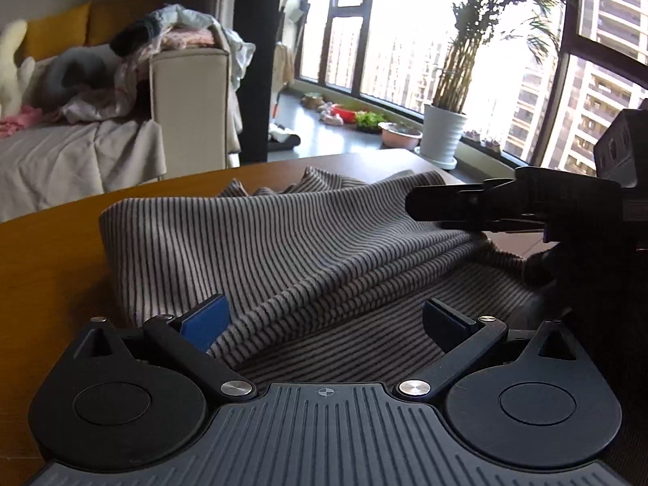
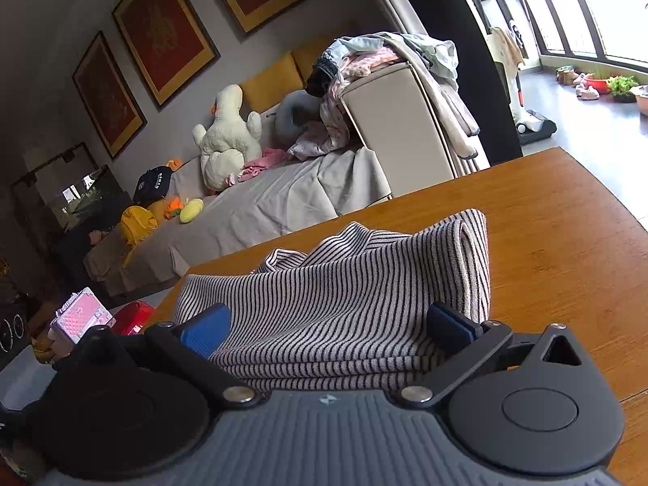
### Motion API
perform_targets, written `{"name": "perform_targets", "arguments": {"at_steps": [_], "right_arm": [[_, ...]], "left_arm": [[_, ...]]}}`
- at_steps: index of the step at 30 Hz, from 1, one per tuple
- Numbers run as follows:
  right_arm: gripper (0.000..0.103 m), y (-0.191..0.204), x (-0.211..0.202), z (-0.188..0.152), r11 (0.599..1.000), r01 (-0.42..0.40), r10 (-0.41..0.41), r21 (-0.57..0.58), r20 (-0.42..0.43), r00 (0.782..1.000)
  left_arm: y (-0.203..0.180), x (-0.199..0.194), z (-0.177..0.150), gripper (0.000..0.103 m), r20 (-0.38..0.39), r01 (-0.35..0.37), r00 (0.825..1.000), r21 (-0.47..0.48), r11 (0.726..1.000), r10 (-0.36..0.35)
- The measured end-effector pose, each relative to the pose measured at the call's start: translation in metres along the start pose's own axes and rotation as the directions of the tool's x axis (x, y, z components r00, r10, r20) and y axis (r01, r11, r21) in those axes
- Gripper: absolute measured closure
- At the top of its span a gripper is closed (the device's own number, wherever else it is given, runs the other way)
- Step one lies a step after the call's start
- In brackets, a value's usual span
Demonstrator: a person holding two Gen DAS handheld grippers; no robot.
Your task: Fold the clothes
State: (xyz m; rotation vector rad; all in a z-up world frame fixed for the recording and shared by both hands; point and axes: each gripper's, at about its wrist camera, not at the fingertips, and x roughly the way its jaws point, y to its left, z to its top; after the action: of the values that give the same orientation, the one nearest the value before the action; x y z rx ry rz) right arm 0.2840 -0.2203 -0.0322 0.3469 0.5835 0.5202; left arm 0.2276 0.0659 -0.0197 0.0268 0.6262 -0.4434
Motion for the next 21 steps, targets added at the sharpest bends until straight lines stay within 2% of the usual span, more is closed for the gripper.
{"name": "perform_targets", "arguments": {"at_steps": [2, 4, 7, 8, 10, 12, 18, 20, 21], "right_arm": [[0.000, 0.008, 0.006, 0.001, 0.998, 0.036, -0.038, -0.046, -0.034, 0.999], [0.000, 0.025, 0.015, 0.000, 0.983, 0.114, -0.126, -0.146, -0.075, 0.989], [0.000, 0.059, 0.034, -0.006, 0.912, 0.243, -0.294, -0.331, -0.115, 0.949], [0.000, 0.064, 0.037, -0.007, 0.898, 0.261, -0.320, -0.354, -0.117, 0.940], [0.000, 0.064, 0.038, -0.006, 0.901, 0.260, -0.320, -0.349, -0.127, 0.939], [0.000, 0.061, 0.035, -0.006, 0.911, 0.237, -0.293, -0.339, -0.127, 0.948], [0.000, 0.034, 0.014, -0.004, 0.971, 0.120, -0.141, -0.207, -0.087, 0.986], [0.000, 0.023, 0.008, -0.003, 0.986, 0.081, -0.091, -0.147, -0.064, 0.994], [0.000, 0.018, 0.005, -0.002, 0.991, 0.061, -0.067, -0.118, -0.052, 0.996]], "left_arm": [[0.001, 0.001, -0.001, 0.000, -0.009, -0.001, 1.000, 0.008, 1.000, 0.001], [-0.001, 0.001, -0.002, 0.000, -0.009, -0.001, 1.000, 0.012, 1.000, 0.001], [-0.003, 0.001, -0.004, 0.000, -0.007, -0.006, 1.000, 0.017, 1.000, 0.006], [-0.003, 0.001, -0.004, 0.000, -0.006, -0.005, 1.000, 0.016, 1.000, 0.005], [-0.002, 0.000, -0.005, 0.000, -0.003, -0.002, 1.000, 0.016, 1.000, 0.002], [0.000, -0.002, -0.005, 0.000, 0.002, 0.014, 1.000, 0.008, 1.000, -0.014], [0.008, -0.015, -0.003, 0.000, 0.016, 0.070, 0.997, 0.008, 0.998, -0.070], [0.021, -0.024, 0.004, 0.000, 0.046, 0.106, 0.994, -0.040, 0.994, -0.104], [0.027, -0.025, 0.008, 0.000, 0.062, 0.087, 0.995, -0.072, 0.994, -0.082]]}}
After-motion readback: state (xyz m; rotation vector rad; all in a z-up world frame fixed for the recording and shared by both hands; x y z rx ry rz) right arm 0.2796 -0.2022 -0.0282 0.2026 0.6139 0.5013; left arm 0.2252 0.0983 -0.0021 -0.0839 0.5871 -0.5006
